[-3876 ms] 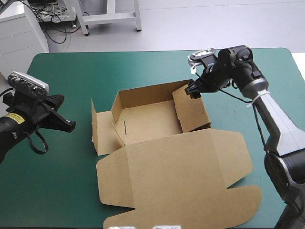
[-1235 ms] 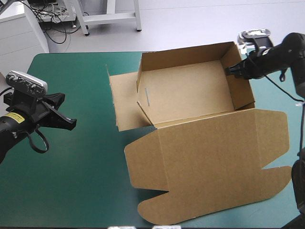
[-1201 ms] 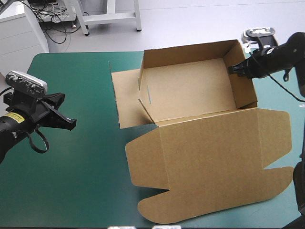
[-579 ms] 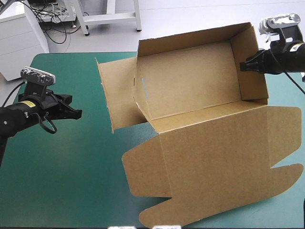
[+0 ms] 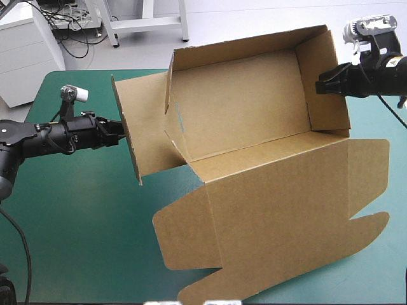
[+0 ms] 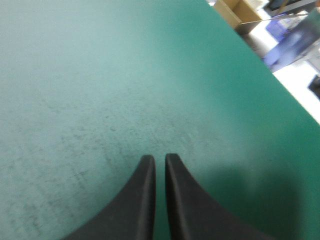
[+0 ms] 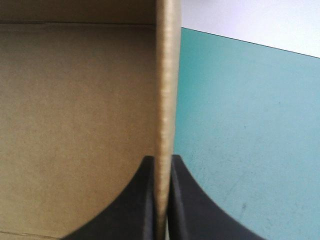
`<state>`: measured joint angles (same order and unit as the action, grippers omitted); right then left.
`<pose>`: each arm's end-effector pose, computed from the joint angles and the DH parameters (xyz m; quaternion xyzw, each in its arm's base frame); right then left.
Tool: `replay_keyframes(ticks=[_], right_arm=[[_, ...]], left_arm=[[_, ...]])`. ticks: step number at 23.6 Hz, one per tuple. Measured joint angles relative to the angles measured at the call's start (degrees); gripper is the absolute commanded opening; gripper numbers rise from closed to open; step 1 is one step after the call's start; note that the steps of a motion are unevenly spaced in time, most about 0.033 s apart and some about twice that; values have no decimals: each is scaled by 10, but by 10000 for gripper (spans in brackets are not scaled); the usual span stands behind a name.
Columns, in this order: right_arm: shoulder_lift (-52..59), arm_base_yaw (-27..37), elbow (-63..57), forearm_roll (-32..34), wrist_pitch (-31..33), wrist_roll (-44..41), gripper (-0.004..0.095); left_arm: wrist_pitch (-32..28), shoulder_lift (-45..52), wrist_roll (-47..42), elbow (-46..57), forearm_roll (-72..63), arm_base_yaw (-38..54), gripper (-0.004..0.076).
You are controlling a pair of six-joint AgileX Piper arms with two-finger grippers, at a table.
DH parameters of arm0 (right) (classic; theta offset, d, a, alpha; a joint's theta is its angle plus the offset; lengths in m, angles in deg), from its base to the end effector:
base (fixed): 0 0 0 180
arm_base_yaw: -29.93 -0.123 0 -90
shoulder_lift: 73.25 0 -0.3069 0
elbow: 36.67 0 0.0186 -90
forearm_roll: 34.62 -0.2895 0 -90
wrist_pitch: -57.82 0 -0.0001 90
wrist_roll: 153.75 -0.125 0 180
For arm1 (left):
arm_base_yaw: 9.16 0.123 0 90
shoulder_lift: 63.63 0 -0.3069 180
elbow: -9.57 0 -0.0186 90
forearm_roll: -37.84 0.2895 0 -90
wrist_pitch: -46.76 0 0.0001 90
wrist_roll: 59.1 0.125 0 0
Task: Fold the box
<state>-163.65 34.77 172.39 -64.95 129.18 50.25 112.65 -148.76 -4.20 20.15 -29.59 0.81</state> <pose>0.3351 0.0317 0.5144 -0.1697 0.8680 0.1560 0.4399 0.3238 -0.0501 0.3698 0.1818 0.8134 -0.3814 0.3999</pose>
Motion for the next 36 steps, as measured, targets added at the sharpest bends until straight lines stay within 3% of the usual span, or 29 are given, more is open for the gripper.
replay_keyframes(ticks=[6, 8, 9, 10, 12, 13, 18, 24, 36], right_arm=[[0, -1, 0, -21, -3, -2, -23], [0, -1, 0, -25, -4, -2, -19], [-1, -1, 0, -25, -4, -4, -19], [-1, -1, 0, -25, -4, -5, -19], [-2, -1, 0, -25, -11, -7, -17], [-2, -1, 0, -25, -20, -12, -17], [-3, -1, 0, -22, -44, -32, -15], [-5, -126, 0, 153, -97, -131, -16], [-37, -220, 0, 244, -140, -215, -16]], left_arm=[[24, -18, 31, 0, -68, 0, 153], [30, -18, 43, 0, -95, 0, 202], [31, -18, 52, 0, -110, 0, 251], [32, -18, 61, 0, -122, 0, 375], [32, -18, 76, 0, -141, 0, 531], [32, -18, 77, 0, -143, -3, 556], [33, -19, 80, 0, -143, -20, 561], [32, -18, 81, -1, -156, -20, 561], [34, 4, 81, -2, -160, -25, 562]])
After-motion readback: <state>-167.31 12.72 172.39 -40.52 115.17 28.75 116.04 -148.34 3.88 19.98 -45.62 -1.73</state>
